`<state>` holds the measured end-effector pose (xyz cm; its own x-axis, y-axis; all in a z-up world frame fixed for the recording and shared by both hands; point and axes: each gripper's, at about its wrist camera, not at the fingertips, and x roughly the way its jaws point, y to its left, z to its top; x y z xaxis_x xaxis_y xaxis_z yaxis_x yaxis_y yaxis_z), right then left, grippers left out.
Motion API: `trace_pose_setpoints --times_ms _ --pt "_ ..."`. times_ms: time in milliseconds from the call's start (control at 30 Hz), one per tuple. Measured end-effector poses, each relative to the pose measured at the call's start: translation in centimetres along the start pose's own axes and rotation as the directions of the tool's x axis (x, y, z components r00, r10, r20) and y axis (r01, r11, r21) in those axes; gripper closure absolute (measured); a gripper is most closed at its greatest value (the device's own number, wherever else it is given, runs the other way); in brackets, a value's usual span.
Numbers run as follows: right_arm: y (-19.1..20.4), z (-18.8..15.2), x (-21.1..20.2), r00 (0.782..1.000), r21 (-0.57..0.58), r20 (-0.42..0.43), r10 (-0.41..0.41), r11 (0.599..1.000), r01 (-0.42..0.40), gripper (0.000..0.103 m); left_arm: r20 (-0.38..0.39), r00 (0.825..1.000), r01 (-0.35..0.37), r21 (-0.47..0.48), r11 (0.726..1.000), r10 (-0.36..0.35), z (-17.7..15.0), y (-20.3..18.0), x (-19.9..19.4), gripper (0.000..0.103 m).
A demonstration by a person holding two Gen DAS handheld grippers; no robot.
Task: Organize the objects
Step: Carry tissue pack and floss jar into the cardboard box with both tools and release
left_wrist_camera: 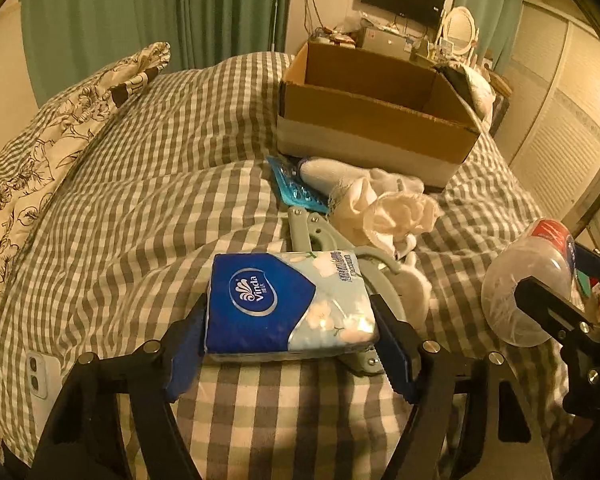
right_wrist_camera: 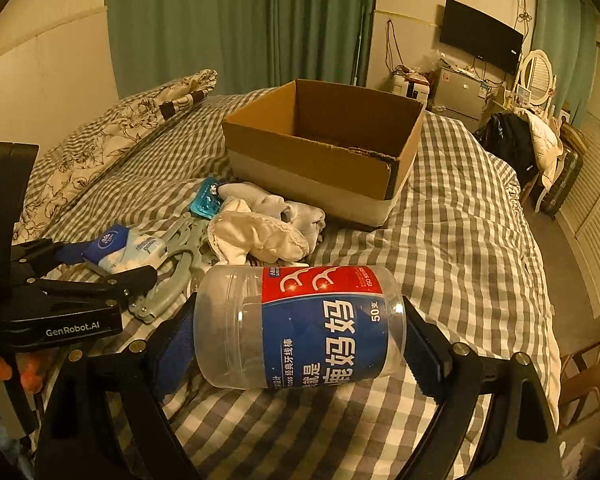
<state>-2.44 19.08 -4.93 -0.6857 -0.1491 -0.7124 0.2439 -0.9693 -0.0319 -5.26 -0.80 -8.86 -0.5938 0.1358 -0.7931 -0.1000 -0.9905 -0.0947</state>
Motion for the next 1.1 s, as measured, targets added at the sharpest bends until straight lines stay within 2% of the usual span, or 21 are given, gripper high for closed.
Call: trace_pose_setpoints --times_ms 267,433,567,833,1100 --pt "-0.4 1.6 -3.7 0.995 -0.023 0.092 -0.039 0.999 0.041 0.013 0.112 0.994 0.001 0.027 1.0 -0.004 2.5 -0.6 -4.8 0.026" --pt "-1.4 3.9 -6.4 0.985 -0.026 0.165 -0.057 0.998 0.062 0.013 0.209 0.978 -0.028 0.101 0.995 0.006 5.7 -1.7 -7.7 0.026" --pt "-2.6 6.6 -8.0 0.973 -0.02 0.226 -0.051 0.998 0.057 0.013 0.248 0.969 -0.011 0.109 0.994 -0.016 9.1 -2.1 -8.2 0.026" --pt "-4.9 13.2 -6.2 0.957 0.012 0.287 -0.052 0.999 0.051 0.013 0.227 0.972 0.042 0.08 0.996 -0.06 15.9 -3.0 -3.7 0.026" --pt "-7.1 19.1 0.7 0.96 0.049 0.274 -0.048 0.998 0.036 0.013 0.239 0.97 0.021 0.077 0.997 -0.039 20.9 -4.2 3.3 0.026"
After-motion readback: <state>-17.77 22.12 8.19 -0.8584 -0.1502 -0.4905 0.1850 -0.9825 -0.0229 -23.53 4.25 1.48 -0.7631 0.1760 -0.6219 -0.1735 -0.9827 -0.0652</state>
